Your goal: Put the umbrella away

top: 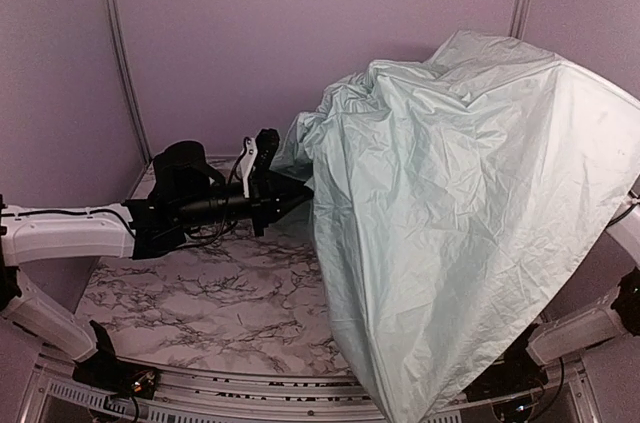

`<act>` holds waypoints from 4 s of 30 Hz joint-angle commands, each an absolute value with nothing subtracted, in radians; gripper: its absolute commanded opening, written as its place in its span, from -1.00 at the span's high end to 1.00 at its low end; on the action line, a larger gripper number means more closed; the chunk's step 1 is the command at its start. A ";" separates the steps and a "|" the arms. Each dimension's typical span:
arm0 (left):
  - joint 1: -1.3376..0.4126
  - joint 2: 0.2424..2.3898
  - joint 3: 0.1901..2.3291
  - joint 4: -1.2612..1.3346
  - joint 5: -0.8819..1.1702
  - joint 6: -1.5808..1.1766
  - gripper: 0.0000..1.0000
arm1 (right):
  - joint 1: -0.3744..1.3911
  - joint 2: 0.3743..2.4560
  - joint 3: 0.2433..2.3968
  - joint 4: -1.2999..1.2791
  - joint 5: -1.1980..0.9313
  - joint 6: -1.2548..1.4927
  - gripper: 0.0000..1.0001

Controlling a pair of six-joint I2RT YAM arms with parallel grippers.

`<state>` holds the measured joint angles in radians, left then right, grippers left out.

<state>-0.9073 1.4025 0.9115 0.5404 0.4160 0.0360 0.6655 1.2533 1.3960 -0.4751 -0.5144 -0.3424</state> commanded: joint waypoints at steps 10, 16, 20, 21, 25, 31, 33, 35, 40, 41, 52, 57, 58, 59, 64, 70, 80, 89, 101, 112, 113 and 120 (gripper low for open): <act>-0.876 1.343 0.878 0.756 0.403 -0.059 1.00 | 0.715 1.251 1.456 -0.645 -0.387 -0.427 1.00; -0.877 1.455 0.842 0.919 0.424 -0.167 1.00 | 0.778 1.333 1.473 -0.599 -0.473 -0.416 1.00; -0.877 1.499 0.818 0.949 0.379 -0.160 1.00 | 0.782 1.372 1.442 -0.595 -0.497 -0.414 1.00; -0.875 1.516 0.811 0.953 0.369 -0.159 1.00 | 0.781 1.381 1.427 -0.589 -0.496 -0.410 1.00; -0.855 1.593 0.796 0.995 0.367 -0.226 1.00 | 0.780 1.441 1.428 -0.597 -0.466 -0.351 1.00; -0.825 1.711 0.780 1.109 0.355 -0.418 1.00 | 0.768 1.571 1.436 -0.693 -0.351 -0.305 1.00; -0.820 1.746 0.776 1.112 0.319 -0.458 1.00 | 0.766 1.615 1.438 -0.719 -0.349 -0.290 1.00; -0.814 1.775 0.764 1.107 0.269 -0.506 1.00 | 0.759 1.653 1.436 -0.732 -0.350 -0.276 1.00; -0.807 1.810 0.738 1.067 0.184 -0.564 1.00 | 0.722 1.740 1.436 -0.732 -0.423 -0.270 1.00; -0.807 1.810 0.738 1.043 0.158 -0.565 0.97 | 0.706 1.759 1.436 -0.730 -0.447 -0.273 1.00; -0.807 1.674 0.595 0.779 0.030 -0.383 0.30 | 0.644 1.927 1.462 -0.733 -0.645 -0.384 1.00; -0.809 1.488 0.525 0.614 -0.051 -0.168 -0.25 | 0.620 1.964 1.473 -0.770 -0.691 -0.427 1.00; -0.811 1.437 0.523 0.564 -0.045 -0.105 -0.26 | 0.618 1.973 1.482 -0.783 -0.698 -0.435 1.00; -0.817 1.385 0.523 0.513 -0.020 -0.029 -0.25 | 0.616 1.984 1.490 -0.793 -0.699 -0.441 1.00; -0.954 1.080 0.573 0.145 0.230 0.452 -0.26 | 0.615 2.010 1.500 -0.802 -0.703 -0.443 1.00; -1.033 0.910 0.602 -0.082 0.368 0.649 -0.50 | 0.614 2.022 1.519 -0.797 -0.710 -0.428 1.00; -1.163 1.139 0.675 -0.033 0.343 0.886 -0.32 | 0.616 2.040 1.563 -0.795 -0.733 -0.388 1.00; -1.166 1.150 0.644 0.180 0.283 0.825 0.21 | 0.648 2.052 1.562 -0.777 -0.756 -0.380 1.00; -1.167 0.985 0.673 -0.024 0.316 0.886 0.02 | 0.626 2.051 1.572 -0.814 -0.750 -0.411 1.00; -1.179 1.096 0.728 -0.031 0.280 1.028 -0.44 | 0.624 2.061 1.594 -0.818 -0.759 -0.408 1.00; -1.181 1.109 0.751 -0.012 0.285 1.026 -0.46 | 0.626 2.062 1.595 -0.816 -0.759 -0.406 1.00; -1.186 1.187 0.739 0.050 0.267 1.033 0.23 | 0.634 2.052 1.589 -0.811 -0.765 -0.400 1.00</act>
<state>-1.1801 1.1530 0.7403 -0.0002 0.2905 1.0142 0.6296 2.0518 1.5562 -0.8051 -0.7219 -0.4084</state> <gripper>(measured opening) 0.509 0.158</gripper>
